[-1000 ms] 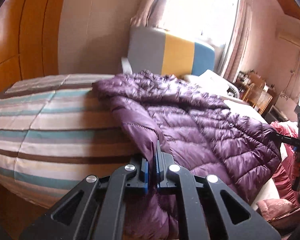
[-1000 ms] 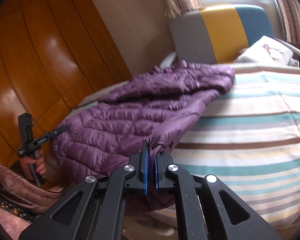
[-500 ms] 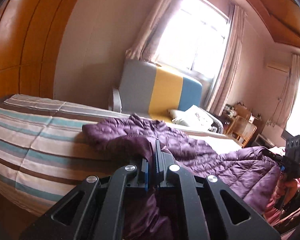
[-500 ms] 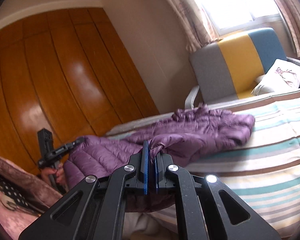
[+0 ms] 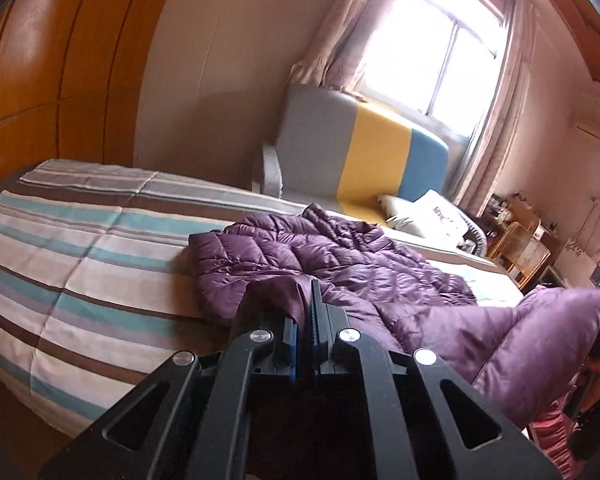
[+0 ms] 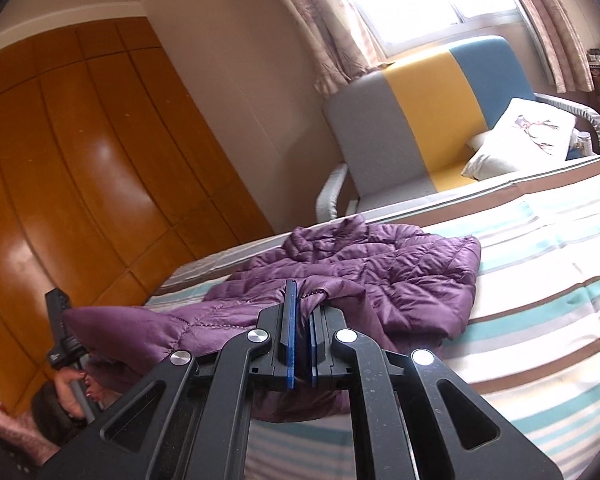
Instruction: Fold large clothes
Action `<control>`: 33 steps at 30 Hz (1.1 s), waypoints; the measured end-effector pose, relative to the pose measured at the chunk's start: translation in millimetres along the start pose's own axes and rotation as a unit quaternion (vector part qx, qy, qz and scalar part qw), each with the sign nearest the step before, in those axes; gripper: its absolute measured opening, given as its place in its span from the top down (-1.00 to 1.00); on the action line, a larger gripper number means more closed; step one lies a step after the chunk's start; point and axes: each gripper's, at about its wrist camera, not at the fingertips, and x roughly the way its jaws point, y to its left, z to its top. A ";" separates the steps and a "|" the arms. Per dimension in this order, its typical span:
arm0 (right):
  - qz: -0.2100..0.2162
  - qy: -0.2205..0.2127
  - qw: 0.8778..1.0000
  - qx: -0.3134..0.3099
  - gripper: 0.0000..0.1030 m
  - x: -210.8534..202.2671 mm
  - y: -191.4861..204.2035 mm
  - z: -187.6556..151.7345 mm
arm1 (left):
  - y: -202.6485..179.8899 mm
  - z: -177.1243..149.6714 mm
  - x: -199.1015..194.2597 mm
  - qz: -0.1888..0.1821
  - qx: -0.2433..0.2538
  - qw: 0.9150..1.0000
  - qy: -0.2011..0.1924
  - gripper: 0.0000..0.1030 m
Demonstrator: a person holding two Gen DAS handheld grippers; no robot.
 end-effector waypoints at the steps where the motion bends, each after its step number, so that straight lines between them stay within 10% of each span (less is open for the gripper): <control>1: -0.003 0.002 1.000 0.004 0.90 3.8 -1.6 0.8 | 2.8 2.3 8.1 0.004 -0.006 1.000 0.003 0.91; 19: -0.074 0.038 0.991 0.105 0.90 118.7 -69.1 25.1 | 19.2 34.7 148.4 0.053 -0.036 0.993 0.102 0.83; 24: -0.077 0.044 0.985 0.148 0.76 143.1 -92.3 21.1 | 32.2 38.9 170.5 0.034 -0.082 0.990 0.106 0.34; 27: -0.070 0.040 0.980 0.181 0.46 149.2 -104.3 16.4 | 34.7 41.8 172.1 0.015 -0.098 0.992 0.081 -0.38; 29: -0.057 0.020 0.973 0.221 -0.32 146.2 -116.6 13.3 | 37.6 46.5 165.4 0.044 -0.106 0.992 0.047 -0.78; 33: -0.061 -0.014 0.968 0.243 -0.60 129.8 -126.6 12.8 | 53.2 53.3 162.4 0.057 -0.135 0.989 0.033 -0.81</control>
